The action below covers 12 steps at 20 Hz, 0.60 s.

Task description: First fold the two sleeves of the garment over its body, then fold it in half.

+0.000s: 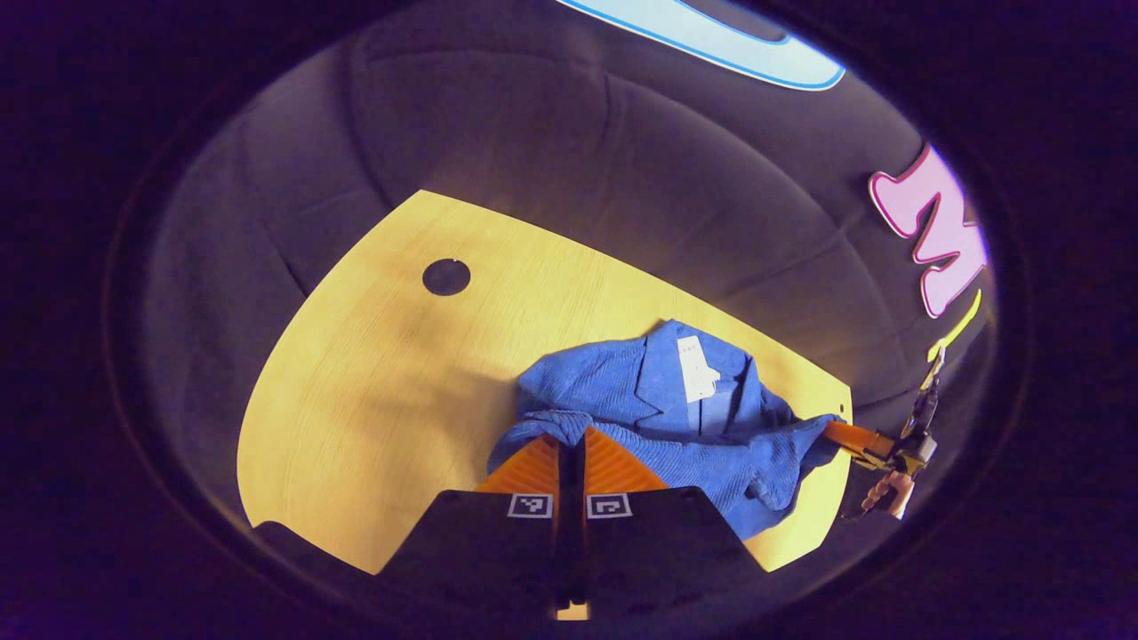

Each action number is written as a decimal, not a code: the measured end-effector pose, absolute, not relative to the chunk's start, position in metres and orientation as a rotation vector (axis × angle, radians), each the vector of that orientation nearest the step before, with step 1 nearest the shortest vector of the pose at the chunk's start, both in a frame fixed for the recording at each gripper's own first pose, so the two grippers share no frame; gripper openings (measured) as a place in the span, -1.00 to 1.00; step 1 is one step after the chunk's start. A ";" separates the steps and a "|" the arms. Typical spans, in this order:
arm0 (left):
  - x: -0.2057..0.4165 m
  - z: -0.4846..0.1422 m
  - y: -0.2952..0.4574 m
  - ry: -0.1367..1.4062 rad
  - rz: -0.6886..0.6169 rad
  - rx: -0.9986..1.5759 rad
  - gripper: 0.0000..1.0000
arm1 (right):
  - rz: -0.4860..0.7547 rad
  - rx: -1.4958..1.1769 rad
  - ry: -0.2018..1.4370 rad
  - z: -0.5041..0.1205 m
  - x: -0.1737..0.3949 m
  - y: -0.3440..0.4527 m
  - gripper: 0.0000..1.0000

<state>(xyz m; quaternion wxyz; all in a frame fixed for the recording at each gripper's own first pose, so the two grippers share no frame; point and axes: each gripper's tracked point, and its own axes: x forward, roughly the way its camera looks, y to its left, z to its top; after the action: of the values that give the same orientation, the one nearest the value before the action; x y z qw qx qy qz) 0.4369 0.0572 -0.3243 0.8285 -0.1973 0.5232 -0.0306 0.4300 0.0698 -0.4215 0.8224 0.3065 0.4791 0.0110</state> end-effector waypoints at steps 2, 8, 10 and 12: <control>0.446 -0.331 0.054 1.134 -0.028 -0.575 -1.00 | -0.005 0.758 1.024 -0.426 0.440 0.067 -0.99; 0.474 -0.319 0.062 1.036 -0.026 -0.733 0.40 | -0.074 1.194 0.924 -0.401 0.490 0.052 -0.52; 0.504 -0.286 0.063 0.825 -0.046 -0.859 0.43 | -0.067 1.218 0.804 -0.380 0.504 0.041 -0.53; 0.510 -0.269 0.072 0.756 -0.043 -0.867 0.59 | -0.071 1.119 0.757 -0.374 0.497 0.029 -0.14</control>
<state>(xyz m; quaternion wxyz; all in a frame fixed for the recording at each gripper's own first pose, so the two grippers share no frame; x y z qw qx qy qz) 0.5099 0.0716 -0.2689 0.8389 -0.4100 0.3575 -0.0202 0.4973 0.0294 -0.3740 0.7797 0.5179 0.3503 -0.0327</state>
